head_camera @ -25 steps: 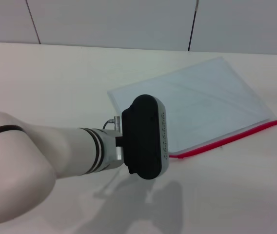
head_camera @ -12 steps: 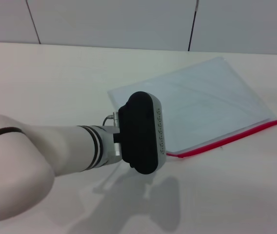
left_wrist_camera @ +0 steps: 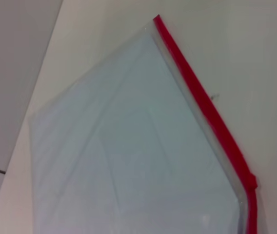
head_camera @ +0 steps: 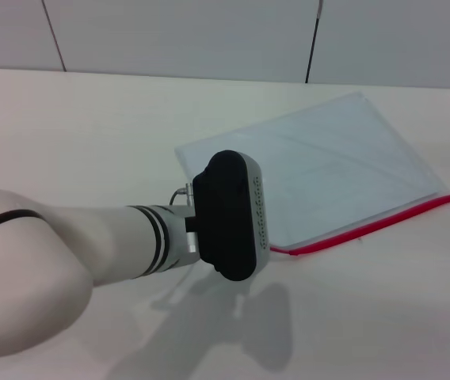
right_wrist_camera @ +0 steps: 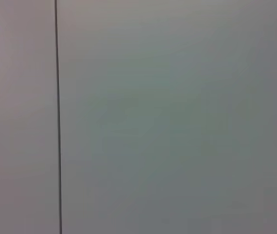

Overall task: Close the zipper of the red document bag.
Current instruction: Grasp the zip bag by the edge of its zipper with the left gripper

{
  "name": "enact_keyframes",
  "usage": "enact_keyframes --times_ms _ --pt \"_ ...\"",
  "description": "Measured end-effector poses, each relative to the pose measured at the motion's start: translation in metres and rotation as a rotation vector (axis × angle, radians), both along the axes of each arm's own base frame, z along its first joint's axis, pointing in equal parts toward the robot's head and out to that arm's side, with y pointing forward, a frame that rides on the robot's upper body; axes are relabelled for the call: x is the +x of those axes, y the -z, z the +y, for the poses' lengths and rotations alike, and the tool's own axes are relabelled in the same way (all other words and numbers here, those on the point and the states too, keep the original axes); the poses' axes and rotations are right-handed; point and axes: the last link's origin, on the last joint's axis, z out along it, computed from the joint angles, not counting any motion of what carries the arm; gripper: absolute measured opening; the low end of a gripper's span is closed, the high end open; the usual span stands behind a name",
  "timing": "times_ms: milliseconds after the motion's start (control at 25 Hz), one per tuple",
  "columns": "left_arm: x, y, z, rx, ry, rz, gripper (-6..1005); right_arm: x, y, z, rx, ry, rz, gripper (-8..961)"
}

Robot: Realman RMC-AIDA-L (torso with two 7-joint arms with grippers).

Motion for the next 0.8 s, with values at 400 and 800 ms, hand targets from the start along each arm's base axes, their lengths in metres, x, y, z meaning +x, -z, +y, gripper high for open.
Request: enact_keyframes --times_ms 400,800 --pt "-0.0008 0.0051 0.0059 -0.034 -0.013 -0.055 609 -0.0001 0.0001 0.0000 -0.001 -0.001 0.000 852" --pt "-0.0041 0.0074 0.0077 -0.036 -0.021 -0.069 603 0.0000 -0.0001 0.0000 0.001 0.000 0.000 852"
